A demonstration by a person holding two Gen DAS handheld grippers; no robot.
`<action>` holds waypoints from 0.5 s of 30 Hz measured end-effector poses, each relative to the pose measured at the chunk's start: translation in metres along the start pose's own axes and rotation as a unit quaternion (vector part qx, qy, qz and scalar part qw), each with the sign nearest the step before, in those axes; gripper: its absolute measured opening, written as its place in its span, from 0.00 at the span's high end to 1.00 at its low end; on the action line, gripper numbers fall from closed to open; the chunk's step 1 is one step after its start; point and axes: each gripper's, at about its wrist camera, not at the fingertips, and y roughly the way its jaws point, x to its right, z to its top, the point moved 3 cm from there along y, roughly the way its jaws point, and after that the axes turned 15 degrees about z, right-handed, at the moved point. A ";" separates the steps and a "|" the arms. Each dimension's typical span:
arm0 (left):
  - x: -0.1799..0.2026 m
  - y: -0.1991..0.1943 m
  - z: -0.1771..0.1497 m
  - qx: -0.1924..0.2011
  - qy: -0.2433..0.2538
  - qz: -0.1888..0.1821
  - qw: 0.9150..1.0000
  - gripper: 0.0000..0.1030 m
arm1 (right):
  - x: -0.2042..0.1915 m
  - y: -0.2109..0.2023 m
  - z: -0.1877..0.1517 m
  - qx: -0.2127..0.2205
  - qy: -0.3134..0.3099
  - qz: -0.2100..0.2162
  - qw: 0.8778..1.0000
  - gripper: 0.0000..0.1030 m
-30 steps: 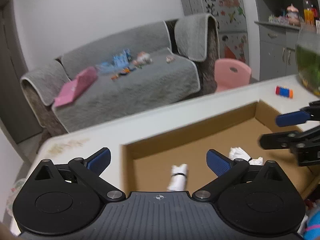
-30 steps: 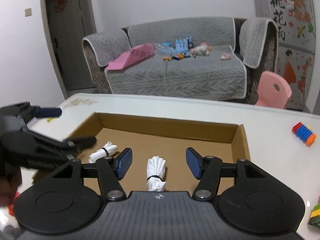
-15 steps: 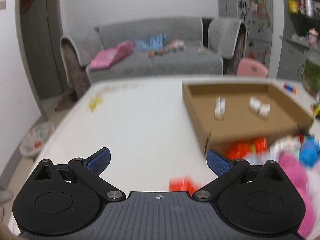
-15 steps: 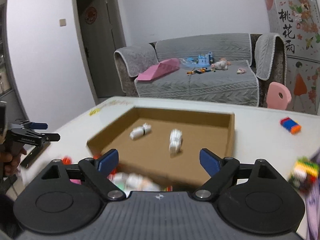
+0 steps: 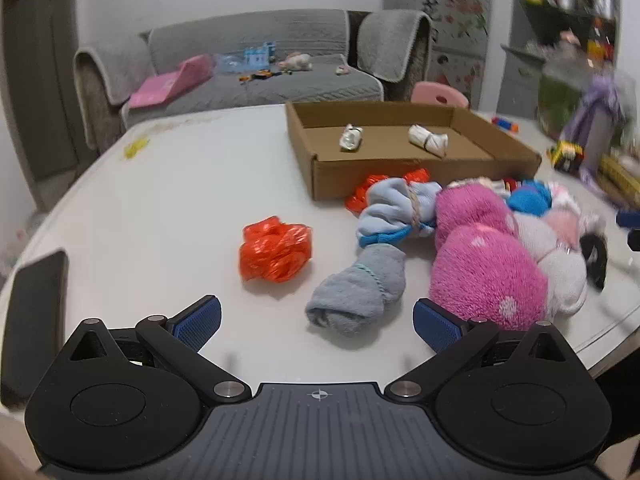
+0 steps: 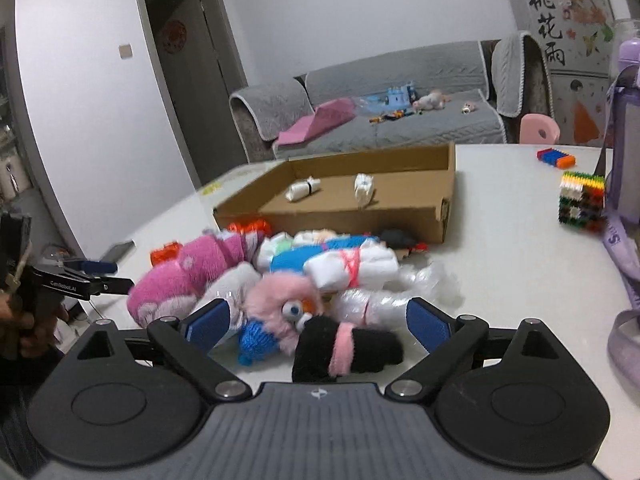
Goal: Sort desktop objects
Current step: 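Grasp the grey rolled sock with left gripper while right grasps black-pink sock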
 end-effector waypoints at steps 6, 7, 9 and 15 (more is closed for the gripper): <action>0.018 0.019 0.001 -0.007 0.033 -0.015 0.999 0.00 | -0.004 0.034 -0.002 -0.039 -0.013 -0.025 0.999 0.09; 0.022 0.023 0.001 -0.011 0.035 -0.021 0.999 0.00 | -0.004 0.037 -0.003 -0.042 -0.018 -0.032 0.998 0.09; 0.027 0.028 0.002 -0.019 0.042 -0.032 0.998 0.00 | -0.002 0.047 -0.002 -0.048 -0.020 -0.040 0.998 0.09; 0.039 0.036 0.002 -0.026 0.062 -0.040 0.997 0.00 | 0.016 0.051 -0.006 -0.044 0.003 -0.069 0.997 0.10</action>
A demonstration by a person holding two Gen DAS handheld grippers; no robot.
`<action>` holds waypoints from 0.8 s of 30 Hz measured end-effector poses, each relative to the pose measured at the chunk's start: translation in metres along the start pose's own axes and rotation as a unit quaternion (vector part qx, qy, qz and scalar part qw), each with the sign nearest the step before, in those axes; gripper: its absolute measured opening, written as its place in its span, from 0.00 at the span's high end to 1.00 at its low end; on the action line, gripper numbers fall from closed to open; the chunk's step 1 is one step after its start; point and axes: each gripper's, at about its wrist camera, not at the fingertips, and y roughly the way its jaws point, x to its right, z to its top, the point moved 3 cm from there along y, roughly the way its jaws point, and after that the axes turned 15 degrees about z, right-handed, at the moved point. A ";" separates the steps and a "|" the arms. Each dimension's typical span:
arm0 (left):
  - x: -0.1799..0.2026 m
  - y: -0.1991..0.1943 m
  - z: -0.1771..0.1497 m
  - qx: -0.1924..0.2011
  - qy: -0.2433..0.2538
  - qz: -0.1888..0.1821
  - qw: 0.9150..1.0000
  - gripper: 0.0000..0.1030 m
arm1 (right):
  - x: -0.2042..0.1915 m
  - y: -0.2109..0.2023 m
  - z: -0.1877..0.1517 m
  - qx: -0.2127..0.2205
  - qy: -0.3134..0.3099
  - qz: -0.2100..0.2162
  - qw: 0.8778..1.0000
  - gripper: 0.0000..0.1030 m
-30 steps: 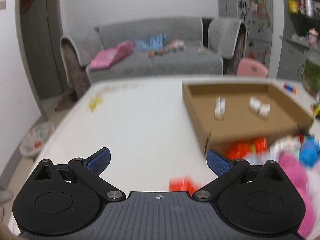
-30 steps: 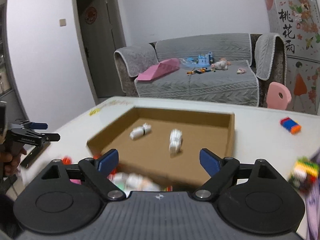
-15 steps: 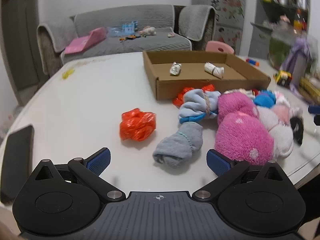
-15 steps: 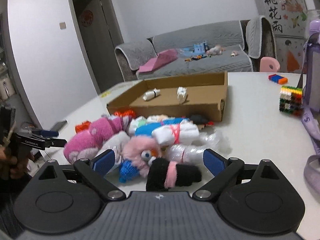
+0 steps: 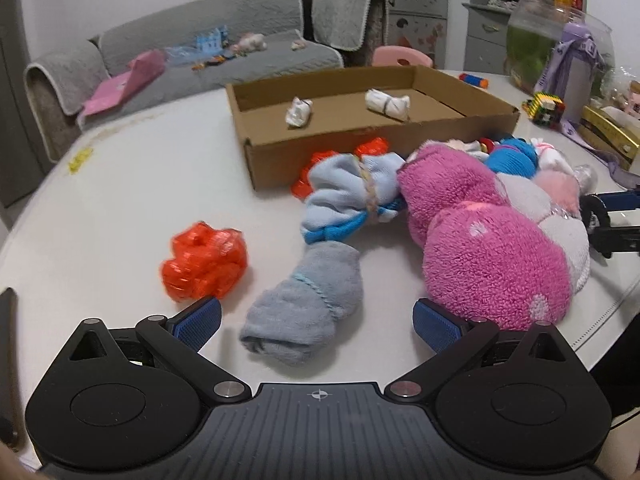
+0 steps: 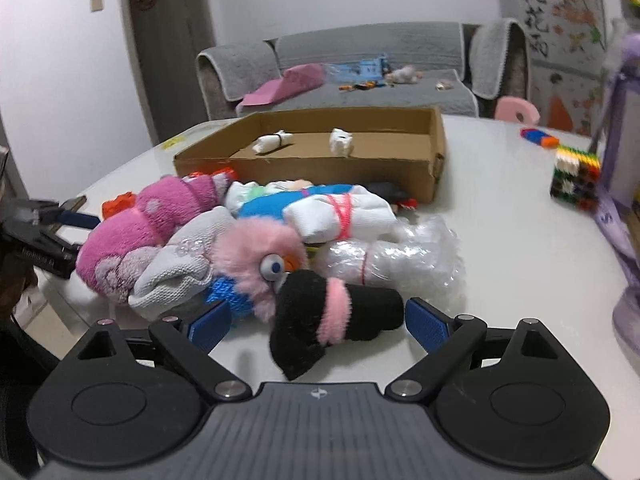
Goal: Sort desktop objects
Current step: 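Grasp the grey rolled sock with left gripper while right grasps black-pink sock, then carry both socks into the box and open both grippers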
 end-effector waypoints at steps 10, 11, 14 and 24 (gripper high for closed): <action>0.009 0.008 0.001 -0.010 0.004 -0.032 0.999 0.01 | 0.014 0.002 -0.006 -0.004 0.003 -0.013 1.000 0.29; 0.009 0.008 0.000 -0.008 0.003 -0.033 0.999 0.03 | 0.016 0.002 -0.006 -0.002 0.004 -0.013 1.000 0.31; 0.011 0.004 0.002 0.000 0.004 -0.038 0.999 0.17 | 0.014 -0.003 -0.010 0.001 0.007 -0.013 1.000 0.38; 0.017 -0.005 0.006 0.010 0.002 -0.047 0.999 0.55 | 0.004 -0.017 -0.015 0.010 0.008 -0.008 1.000 0.43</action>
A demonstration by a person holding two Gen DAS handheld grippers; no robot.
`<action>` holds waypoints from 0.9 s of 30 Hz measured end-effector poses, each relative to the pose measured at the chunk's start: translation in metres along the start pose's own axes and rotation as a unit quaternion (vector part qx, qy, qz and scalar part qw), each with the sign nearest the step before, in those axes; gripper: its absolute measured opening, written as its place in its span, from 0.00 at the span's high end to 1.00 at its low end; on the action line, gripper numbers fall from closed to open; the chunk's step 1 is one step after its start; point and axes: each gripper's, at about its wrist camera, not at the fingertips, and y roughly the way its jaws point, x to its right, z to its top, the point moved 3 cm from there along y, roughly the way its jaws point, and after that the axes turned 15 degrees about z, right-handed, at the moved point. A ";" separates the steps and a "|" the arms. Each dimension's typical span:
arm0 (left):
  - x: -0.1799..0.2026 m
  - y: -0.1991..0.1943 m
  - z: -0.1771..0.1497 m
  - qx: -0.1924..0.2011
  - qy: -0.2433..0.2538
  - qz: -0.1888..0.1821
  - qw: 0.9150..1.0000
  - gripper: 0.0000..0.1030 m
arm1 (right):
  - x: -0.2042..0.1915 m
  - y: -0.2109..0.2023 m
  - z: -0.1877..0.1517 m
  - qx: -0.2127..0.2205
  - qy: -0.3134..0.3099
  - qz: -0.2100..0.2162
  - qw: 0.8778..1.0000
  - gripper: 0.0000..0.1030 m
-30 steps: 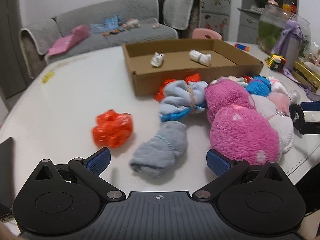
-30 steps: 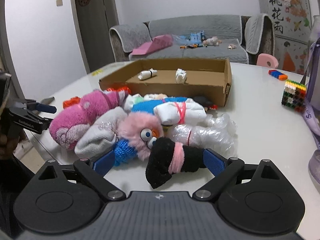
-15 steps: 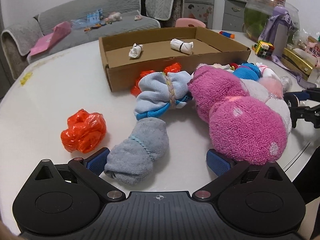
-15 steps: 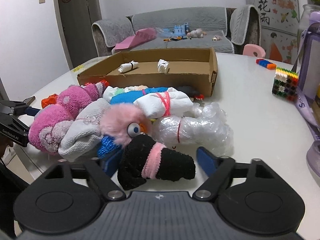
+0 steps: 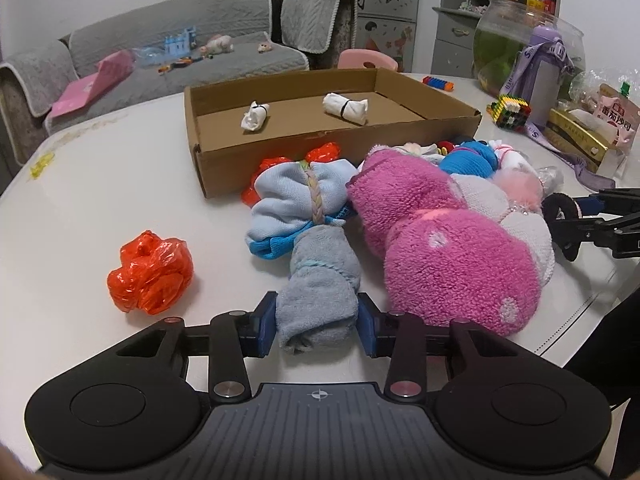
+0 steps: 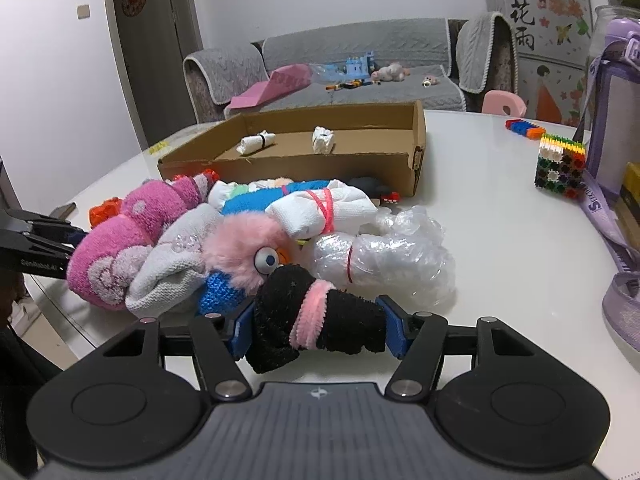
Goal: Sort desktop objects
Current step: 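Carry both socks into the box and open both grippers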
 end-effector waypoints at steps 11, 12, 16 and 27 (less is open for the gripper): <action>-0.009 -0.034 0.017 0.027 -0.013 0.072 0.997 0.55 | -0.006 -0.024 0.012 0.052 -0.006 0.038 0.998 0.43; -0.010 -0.038 0.021 0.031 -0.011 0.078 0.996 0.55 | -0.007 -0.026 0.014 0.060 -0.008 0.041 0.997 0.43; -0.009 -0.050 0.037 0.057 -0.007 0.089 0.994 0.55 | -0.007 -0.037 0.025 0.093 -0.017 0.045 0.995 0.43; 0.005 -0.039 0.094 0.110 -0.011 0.089 0.990 0.55 | 0.006 -0.042 0.088 0.153 -0.055 0.039 0.986 0.43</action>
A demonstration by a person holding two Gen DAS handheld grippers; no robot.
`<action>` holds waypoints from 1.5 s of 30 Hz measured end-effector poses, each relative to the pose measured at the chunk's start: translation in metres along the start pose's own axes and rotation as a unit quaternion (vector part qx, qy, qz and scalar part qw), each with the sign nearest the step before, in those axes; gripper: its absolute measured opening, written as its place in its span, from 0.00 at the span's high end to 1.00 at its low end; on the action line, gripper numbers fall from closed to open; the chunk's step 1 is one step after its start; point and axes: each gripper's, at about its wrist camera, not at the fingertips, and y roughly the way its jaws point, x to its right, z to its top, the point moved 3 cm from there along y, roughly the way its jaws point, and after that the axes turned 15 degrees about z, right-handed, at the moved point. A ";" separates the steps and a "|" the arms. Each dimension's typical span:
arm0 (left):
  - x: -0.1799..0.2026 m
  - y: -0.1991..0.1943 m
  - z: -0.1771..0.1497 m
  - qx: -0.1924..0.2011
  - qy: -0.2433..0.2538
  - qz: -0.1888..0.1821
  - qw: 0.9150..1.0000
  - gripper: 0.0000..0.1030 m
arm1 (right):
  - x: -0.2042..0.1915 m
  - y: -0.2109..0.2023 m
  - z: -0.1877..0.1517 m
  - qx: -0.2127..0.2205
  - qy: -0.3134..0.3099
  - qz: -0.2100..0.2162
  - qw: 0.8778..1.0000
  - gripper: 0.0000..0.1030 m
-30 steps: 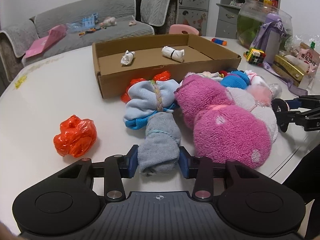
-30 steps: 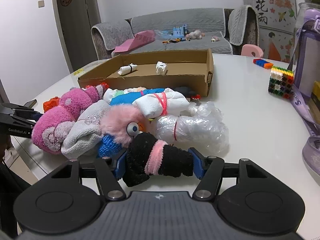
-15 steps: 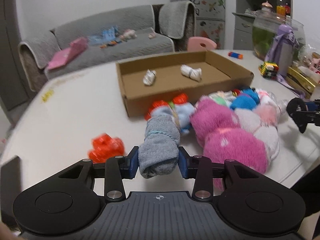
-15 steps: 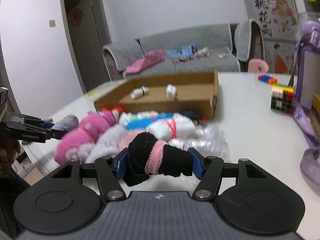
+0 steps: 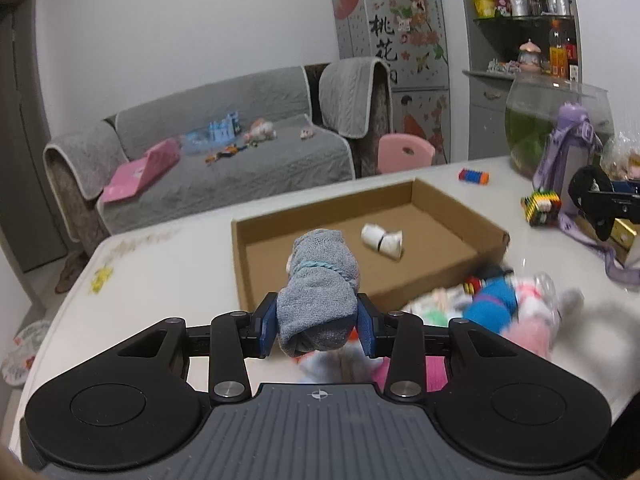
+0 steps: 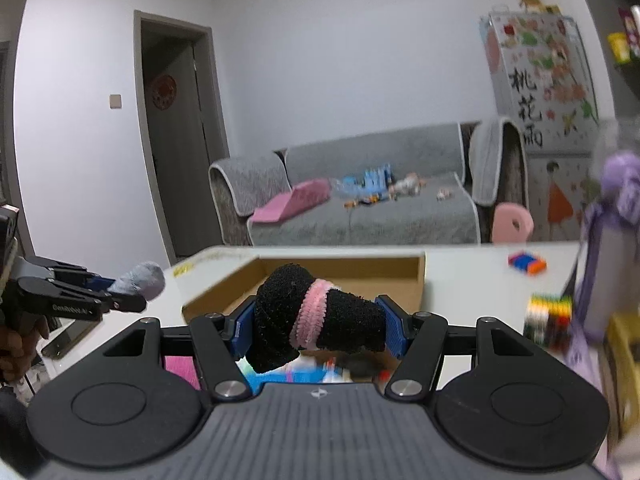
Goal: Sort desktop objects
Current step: 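Carry both socks into the box and open both grippers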
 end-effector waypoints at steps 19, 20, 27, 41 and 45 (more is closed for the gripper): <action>0.014 0.114 0.037 0.003 -0.011 0.010 1.000 0.55 | 0.032 0.084 0.024 -0.011 -0.030 0.027 0.999 0.43; 0.015 0.119 0.037 0.000 -0.010 0.010 1.000 0.55 | 0.032 0.088 0.022 -0.015 -0.031 0.027 0.999 0.43; 0.024 0.140 0.038 -0.008 -0.002 0.012 1.000 0.54 | 0.029 0.103 0.016 -0.044 -0.037 0.031 0.998 0.43; 0.034 0.157 0.036 -0.028 -0.009 -0.019 0.999 0.54 | 0.023 0.116 0.013 -0.091 -0.058 0.009 0.994 0.43; 0.037 0.164 0.033 -0.042 -0.007 -0.025 0.999 0.54 | 0.025 0.117 0.013 -0.097 -0.054 0.003 0.994 0.43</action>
